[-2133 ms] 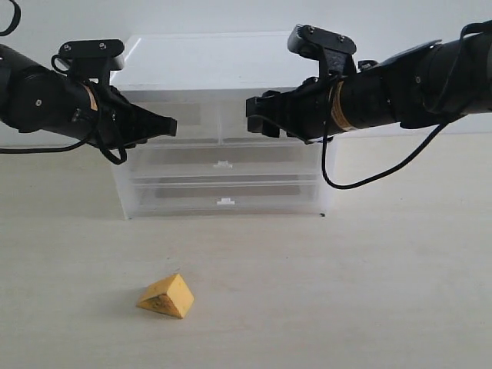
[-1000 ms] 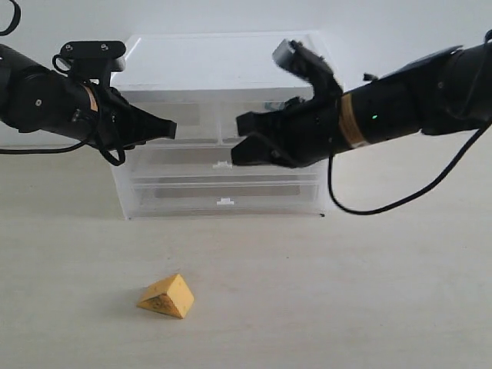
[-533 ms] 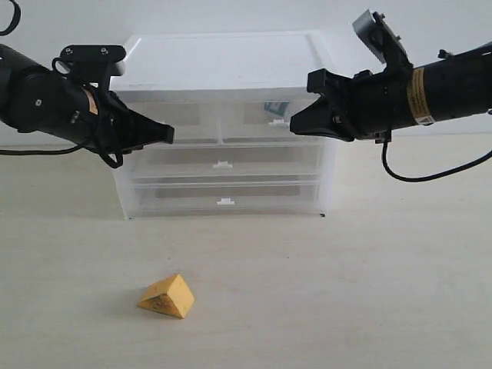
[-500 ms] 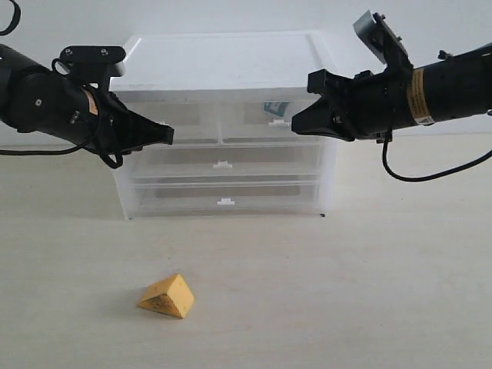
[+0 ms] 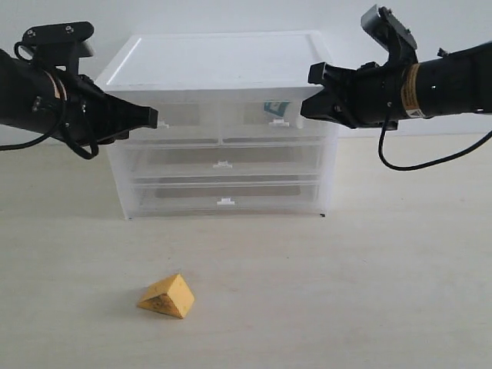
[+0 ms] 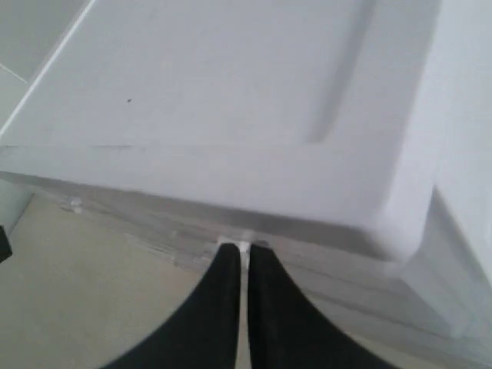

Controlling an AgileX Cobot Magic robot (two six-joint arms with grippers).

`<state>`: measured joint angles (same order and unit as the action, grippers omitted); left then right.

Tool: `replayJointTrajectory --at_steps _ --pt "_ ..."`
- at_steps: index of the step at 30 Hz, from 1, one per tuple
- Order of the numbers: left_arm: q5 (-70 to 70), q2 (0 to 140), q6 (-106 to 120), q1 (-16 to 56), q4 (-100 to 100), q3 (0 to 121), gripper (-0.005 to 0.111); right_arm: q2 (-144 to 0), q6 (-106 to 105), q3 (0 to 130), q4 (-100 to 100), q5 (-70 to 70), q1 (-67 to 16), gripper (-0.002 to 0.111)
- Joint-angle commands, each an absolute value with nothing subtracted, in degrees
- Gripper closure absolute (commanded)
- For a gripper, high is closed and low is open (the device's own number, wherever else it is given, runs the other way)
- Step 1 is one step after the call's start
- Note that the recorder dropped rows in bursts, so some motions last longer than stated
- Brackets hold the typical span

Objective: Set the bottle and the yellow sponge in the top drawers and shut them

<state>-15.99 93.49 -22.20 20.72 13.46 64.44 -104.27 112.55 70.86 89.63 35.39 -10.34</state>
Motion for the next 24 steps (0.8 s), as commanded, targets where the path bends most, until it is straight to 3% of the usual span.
replayJointTrajectory --at_steps 1,12,21,24 --pt "-14.7 92.5 -21.8 20.6 12.0 63.5 0.103 -105.5 111.4 72.2 87.8 35.1 -9.9 0.108" --pt "-12.6 93.0 -7.4 20.6 -9.6 63.5 0.103 -105.8 107.0 72.7 84.5 35.8 -9.9 0.108" --pt "-17.1 97.8 31.1 16.6 -54.4 63.6 0.103 -105.8 107.0 72.7 86.1 39.4 -9.9 0.108" --pt "-26.1 97.9 50.9 12.7 -74.7 63.6 0.103 -105.8 107.4 72.7 87.1 39.8 -9.9 0.108"
